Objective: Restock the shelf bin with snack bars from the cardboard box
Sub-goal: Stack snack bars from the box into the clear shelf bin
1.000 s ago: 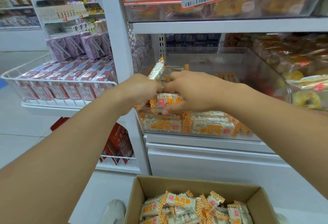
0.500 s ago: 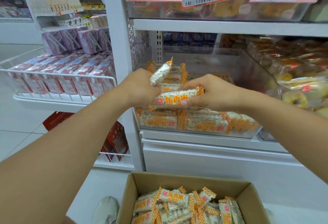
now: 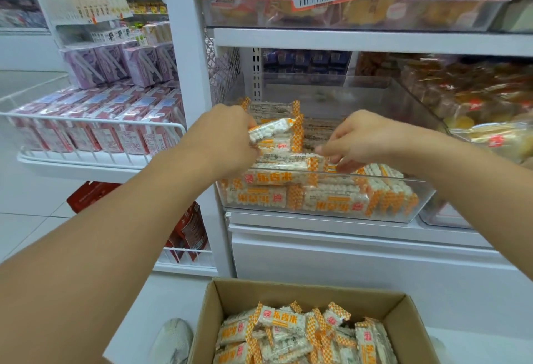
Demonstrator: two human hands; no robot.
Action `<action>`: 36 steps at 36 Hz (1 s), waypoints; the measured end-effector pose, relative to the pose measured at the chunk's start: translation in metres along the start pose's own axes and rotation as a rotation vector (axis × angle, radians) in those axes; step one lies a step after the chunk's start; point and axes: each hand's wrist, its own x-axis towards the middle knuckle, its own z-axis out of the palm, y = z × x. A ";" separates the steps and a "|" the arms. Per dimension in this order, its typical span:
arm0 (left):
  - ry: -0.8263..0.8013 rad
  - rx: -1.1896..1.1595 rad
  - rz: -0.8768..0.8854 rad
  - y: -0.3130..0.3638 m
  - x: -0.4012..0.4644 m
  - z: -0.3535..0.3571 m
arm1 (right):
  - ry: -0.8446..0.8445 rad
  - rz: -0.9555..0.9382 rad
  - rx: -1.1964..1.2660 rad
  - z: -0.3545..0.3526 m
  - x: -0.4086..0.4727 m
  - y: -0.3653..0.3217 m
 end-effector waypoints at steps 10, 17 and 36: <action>-0.053 0.024 0.016 -0.006 -0.001 0.010 | -0.108 0.018 0.336 0.034 0.001 -0.023; -0.021 0.070 -0.004 0.000 0.002 0.014 | -0.168 0.049 0.403 0.025 -0.003 -0.023; -0.034 -0.033 0.011 0.002 0.002 0.015 | -0.160 -0.126 0.216 0.012 -0.003 -0.017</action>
